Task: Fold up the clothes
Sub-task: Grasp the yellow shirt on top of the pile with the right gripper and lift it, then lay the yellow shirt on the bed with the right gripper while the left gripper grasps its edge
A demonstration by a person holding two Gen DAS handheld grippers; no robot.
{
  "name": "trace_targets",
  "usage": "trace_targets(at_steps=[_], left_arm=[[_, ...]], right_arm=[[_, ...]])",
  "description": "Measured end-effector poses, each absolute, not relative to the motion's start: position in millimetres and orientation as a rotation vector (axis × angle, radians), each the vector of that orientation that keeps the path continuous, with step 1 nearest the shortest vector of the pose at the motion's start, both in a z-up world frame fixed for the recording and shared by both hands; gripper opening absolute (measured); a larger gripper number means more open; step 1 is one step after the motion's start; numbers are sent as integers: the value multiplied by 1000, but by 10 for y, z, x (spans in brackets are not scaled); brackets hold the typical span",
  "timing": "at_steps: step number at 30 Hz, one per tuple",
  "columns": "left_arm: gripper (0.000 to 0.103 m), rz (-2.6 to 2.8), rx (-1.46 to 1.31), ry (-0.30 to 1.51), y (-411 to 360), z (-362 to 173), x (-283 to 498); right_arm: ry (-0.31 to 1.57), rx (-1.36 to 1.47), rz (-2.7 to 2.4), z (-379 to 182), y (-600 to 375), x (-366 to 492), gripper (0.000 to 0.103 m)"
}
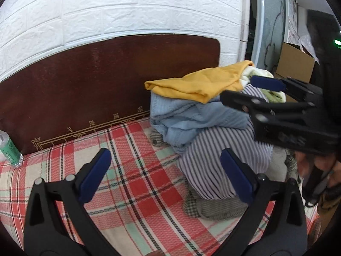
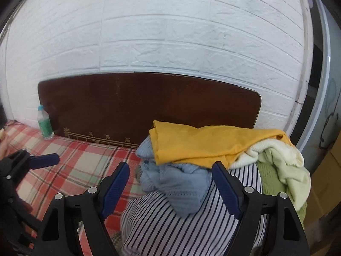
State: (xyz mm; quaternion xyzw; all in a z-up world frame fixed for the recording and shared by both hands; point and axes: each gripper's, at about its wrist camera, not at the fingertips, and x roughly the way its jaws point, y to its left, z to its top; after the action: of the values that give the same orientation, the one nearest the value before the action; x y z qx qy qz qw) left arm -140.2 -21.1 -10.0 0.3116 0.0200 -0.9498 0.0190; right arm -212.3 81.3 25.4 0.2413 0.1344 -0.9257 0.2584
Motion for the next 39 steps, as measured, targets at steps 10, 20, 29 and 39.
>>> trace_targets(at_steps=[10,20,29,39], left_arm=[[103,-2931,1013,77,-390,-280,-1507],[103,-2954,1006,112,-460,-251,-1415],[103,-3056,873,191,-647,224,-967],[103,-3132,642,193,-1420,611,831]], right_arm=[[372,807,-2410,89,625,-2705,37],[128,815,-2430,440,921,-2791,11],[-107,504,-2319,1721,1244,-1954,10],[42,440,-1900,1861,542,-28,11]])
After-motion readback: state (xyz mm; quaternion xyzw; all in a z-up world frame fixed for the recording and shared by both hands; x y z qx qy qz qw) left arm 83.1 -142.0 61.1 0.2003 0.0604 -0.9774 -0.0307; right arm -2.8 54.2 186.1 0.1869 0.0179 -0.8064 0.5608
